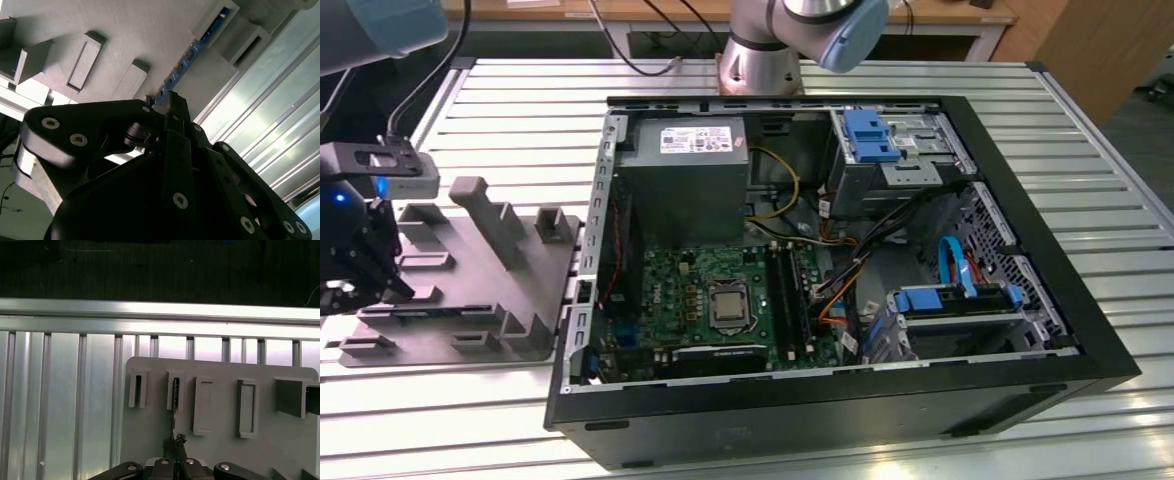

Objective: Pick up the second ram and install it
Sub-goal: 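Pick up the second ram and move it above second insertion slot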

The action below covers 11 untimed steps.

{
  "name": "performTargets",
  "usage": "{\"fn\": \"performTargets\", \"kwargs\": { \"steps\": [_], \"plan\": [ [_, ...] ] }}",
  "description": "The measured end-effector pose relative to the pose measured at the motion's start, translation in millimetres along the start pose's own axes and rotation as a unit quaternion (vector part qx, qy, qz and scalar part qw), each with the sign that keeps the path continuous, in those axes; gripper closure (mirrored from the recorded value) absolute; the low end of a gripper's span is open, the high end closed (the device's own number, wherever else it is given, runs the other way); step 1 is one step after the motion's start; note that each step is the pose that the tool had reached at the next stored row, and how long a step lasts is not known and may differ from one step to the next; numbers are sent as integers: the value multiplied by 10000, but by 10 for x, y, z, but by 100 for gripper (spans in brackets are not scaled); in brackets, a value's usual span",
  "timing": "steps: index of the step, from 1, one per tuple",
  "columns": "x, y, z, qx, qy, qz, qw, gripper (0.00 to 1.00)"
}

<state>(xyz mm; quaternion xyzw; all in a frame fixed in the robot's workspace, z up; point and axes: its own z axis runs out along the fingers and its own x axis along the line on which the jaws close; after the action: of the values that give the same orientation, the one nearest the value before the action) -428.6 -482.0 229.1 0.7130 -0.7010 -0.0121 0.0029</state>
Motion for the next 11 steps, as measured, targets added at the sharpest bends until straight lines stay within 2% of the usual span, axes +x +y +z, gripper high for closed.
{"fn": "performTargets", "kwargs": {
  "steps": [5,11],
  "plan": [
    [27,-14,61,0,0,0,10000,90],
    [30,-50,85,0,0,1,10000,90]
  ]
}}
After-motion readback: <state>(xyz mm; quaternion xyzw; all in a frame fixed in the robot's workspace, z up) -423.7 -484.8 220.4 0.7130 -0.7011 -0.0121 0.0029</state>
